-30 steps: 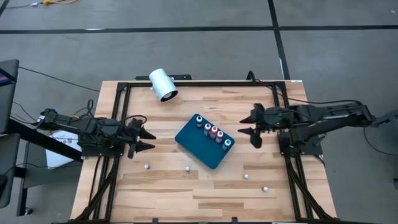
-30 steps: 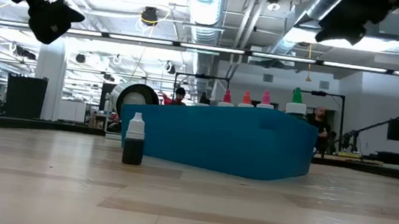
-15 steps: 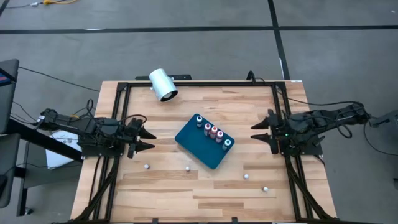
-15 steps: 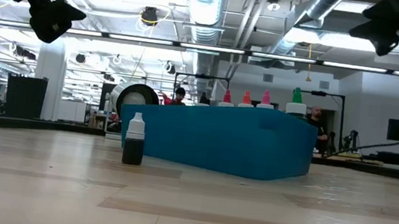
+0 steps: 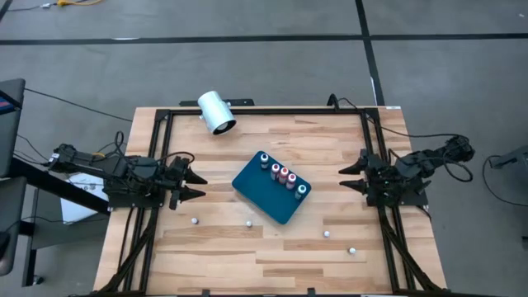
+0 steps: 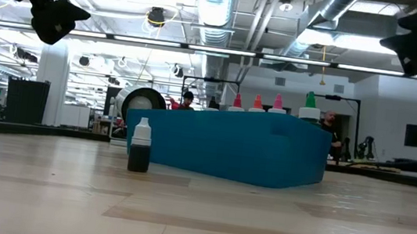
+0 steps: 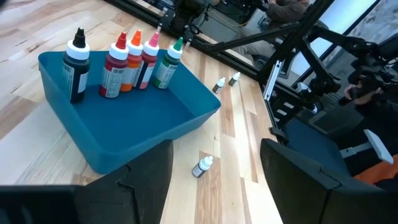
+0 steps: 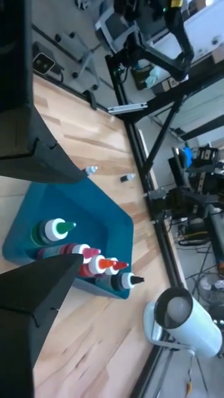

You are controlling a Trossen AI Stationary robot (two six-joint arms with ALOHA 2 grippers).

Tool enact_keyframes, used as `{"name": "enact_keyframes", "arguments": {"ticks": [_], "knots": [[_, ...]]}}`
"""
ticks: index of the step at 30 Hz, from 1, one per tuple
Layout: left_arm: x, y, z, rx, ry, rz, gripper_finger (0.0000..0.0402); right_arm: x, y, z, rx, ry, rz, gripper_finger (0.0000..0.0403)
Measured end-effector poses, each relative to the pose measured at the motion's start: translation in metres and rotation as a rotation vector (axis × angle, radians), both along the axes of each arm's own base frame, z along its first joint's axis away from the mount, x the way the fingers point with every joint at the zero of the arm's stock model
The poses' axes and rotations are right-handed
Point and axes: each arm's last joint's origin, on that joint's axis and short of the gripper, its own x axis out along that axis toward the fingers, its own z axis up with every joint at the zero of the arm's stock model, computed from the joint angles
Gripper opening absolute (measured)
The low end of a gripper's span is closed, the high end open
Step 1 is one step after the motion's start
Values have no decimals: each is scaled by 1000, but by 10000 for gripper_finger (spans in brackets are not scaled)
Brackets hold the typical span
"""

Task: Pick & Place food coloring
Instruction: Put the left small green food coloring bottle into the blue bin

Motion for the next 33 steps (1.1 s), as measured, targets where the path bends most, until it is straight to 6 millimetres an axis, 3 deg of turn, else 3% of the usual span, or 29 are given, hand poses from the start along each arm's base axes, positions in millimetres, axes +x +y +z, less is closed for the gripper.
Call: {"name": "enact_keyframes", "arguments": {"ticks": [12, 17, 23, 33], "knots": [[-1, -1, 1, -25, 9, -38, 233, -3, -1, -12, 22, -23, -20, 185], [1, -6, 17, -122, 15, -157, 233, -3, -1, -12, 27, -23, -21, 182], [13, -10, 24, -189, 236, -173, 233, -3, -1, -13, 43, -19, -24, 182], [51, -21, 17, -256, 599, -163, 233, -3, -1, -13, 41, -14, -24, 183]]}}
